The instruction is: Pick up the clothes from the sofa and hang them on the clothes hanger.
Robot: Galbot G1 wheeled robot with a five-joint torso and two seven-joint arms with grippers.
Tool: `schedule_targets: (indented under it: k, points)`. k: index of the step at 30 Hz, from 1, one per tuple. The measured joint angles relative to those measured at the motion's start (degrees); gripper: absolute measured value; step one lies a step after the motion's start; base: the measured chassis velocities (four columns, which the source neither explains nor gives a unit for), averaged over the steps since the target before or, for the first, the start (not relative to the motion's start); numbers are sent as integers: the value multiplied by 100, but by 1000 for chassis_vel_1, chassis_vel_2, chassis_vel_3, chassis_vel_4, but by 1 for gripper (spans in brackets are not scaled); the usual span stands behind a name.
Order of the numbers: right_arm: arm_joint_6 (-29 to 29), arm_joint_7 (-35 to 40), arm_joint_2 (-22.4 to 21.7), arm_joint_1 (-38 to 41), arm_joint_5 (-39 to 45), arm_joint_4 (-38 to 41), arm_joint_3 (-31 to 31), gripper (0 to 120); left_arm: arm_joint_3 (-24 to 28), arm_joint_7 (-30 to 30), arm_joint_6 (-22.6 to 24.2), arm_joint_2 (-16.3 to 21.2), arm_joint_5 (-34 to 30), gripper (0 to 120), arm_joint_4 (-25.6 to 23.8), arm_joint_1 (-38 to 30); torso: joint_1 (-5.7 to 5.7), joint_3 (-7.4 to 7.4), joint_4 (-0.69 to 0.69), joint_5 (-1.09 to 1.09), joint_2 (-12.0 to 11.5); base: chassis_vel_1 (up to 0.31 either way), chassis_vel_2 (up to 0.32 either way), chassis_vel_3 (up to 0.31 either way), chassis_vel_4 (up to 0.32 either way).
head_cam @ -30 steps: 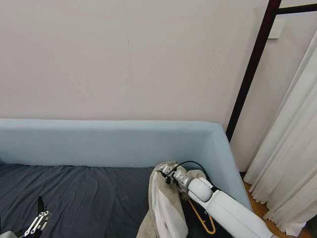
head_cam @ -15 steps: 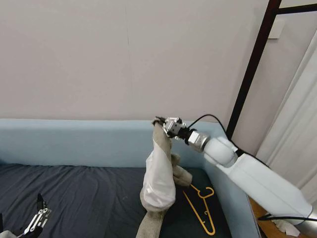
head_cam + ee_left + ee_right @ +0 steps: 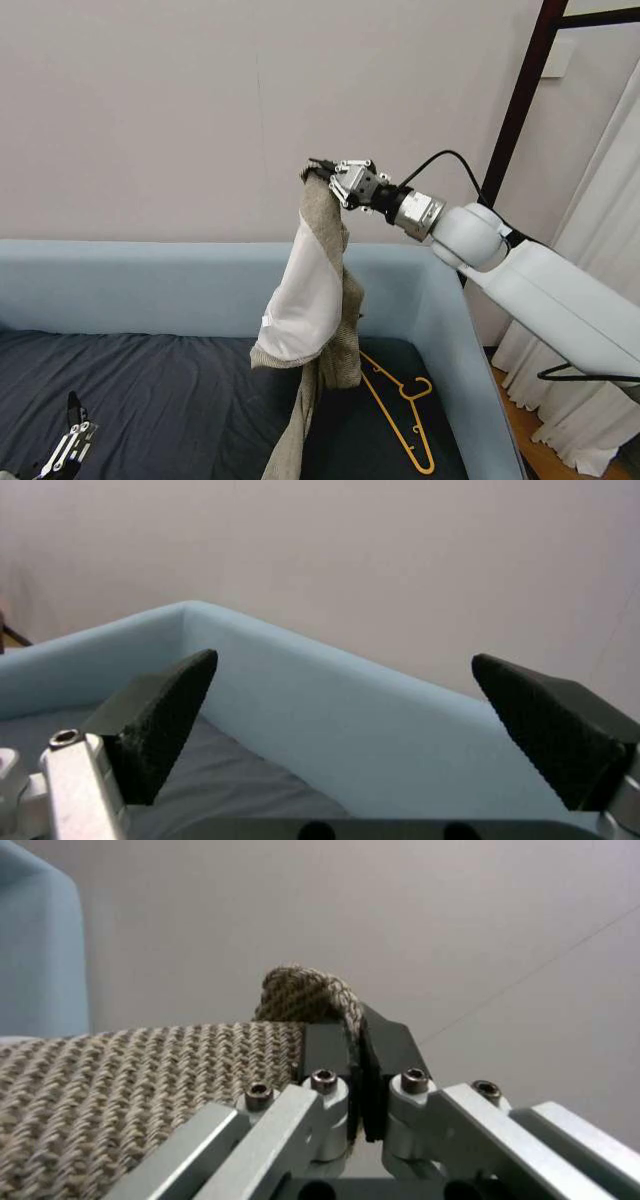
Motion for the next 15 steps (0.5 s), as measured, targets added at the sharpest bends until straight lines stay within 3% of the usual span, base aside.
schedule_targets:
  k: [8,15]
  points:
    - [272,-93,216,512,19,-629,-276,0,12,-36,-47,-30,90,100,-20,46,0,0,-1,1,0,0,0,0,0]
    - [442,-298,465,661,200,-826,-111,0,-20,-93,-52,-12,92,100,-3,32,0,1,0,1,-1,0,0,0,0]
